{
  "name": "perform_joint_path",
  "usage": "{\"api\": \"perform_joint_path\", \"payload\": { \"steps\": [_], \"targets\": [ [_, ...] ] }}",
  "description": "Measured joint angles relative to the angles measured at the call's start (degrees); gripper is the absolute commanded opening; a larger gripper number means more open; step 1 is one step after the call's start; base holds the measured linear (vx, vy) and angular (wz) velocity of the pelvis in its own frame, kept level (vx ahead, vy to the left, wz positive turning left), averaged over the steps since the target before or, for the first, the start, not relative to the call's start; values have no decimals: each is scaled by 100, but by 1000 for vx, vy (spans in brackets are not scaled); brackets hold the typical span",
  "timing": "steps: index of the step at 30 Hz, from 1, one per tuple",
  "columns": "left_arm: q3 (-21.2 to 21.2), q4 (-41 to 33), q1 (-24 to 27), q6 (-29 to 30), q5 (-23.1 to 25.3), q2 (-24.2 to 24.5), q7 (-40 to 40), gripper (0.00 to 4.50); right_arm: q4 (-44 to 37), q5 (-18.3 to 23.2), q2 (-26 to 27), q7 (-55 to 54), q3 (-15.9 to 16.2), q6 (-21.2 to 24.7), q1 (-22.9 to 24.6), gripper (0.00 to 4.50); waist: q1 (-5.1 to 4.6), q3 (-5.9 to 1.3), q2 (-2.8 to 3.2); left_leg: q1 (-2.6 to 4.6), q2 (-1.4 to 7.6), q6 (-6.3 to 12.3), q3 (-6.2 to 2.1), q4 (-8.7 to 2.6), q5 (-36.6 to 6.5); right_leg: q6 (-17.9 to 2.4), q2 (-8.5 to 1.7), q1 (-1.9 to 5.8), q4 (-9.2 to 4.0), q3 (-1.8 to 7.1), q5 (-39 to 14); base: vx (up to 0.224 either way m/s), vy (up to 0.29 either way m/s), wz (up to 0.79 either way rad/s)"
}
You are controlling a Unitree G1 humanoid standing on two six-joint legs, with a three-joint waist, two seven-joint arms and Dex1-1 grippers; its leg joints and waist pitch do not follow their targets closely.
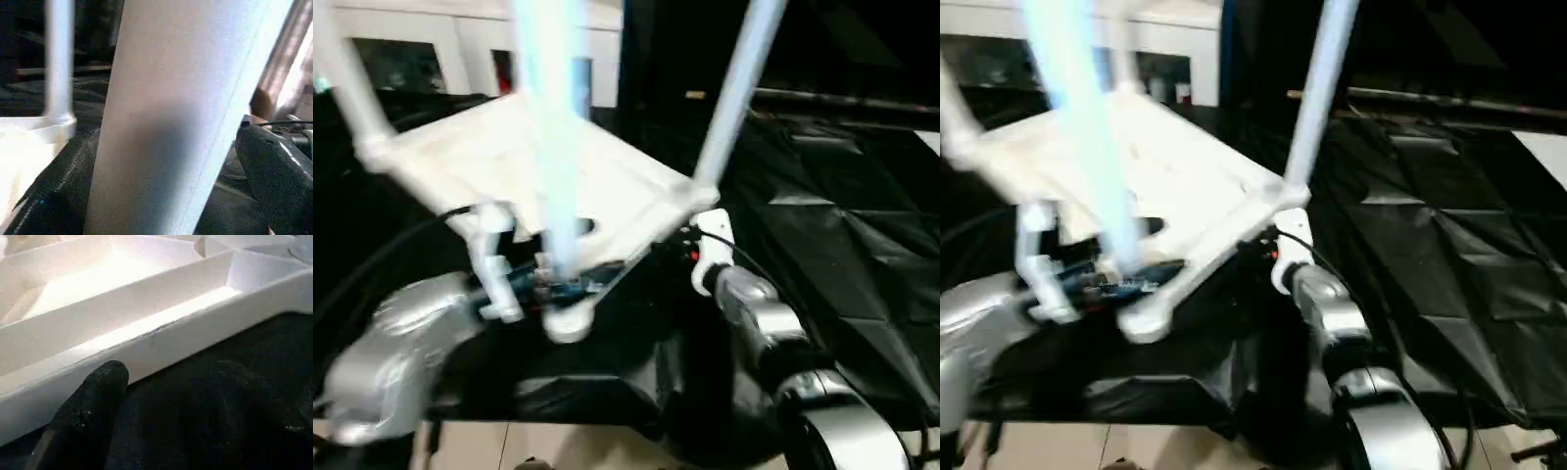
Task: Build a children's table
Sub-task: Rotate table base
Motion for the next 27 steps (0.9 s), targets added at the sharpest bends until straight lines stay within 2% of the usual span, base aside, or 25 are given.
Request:
{"api": "perform_joint_path", "payload": {
  "steps": [8, 18, 22, 27],
  "targets": [
    [-579, 772, -646, -342, 360, -447, -2, 447, 303, -97, 110, 1, -18, -138, -116, 325, -28, 1, -2, -3, 4, -5, -1, 29, 4, -2, 3, -3, 39, 3, 0, 0, 0, 0],
    [-1100, 1446, -1077, -869, 655, -952, -15, 447, 449, -109, 99, 39, -95, -274, -154, 325, -65, 2, -1, -5, 4, -4, -3, 41, 3, -3, 3, -7, 49, 3, 1, 0, 0, 0],
    [-1381, 2097, -1455, -1499, 1225, -1209, 273, 447, 518, -143, 96, -28, -143, -387, -174, 325, -65, 1, -1, -5, 5, -3, -4, 49, 4, -8, 3, -5, 50, 2, 5, 0, 0, 0],
    [-1529, 2638, -1622, -1915, 1771, -1069, 600, 447, 596, -139, 72, 0, -152, -472, -190, 325, -83, 1, 1, -10, 6, -4, -6, 45, 5, -9, 4, -6, 57, 2, 5, 0, 0, 0]
  ]
}}
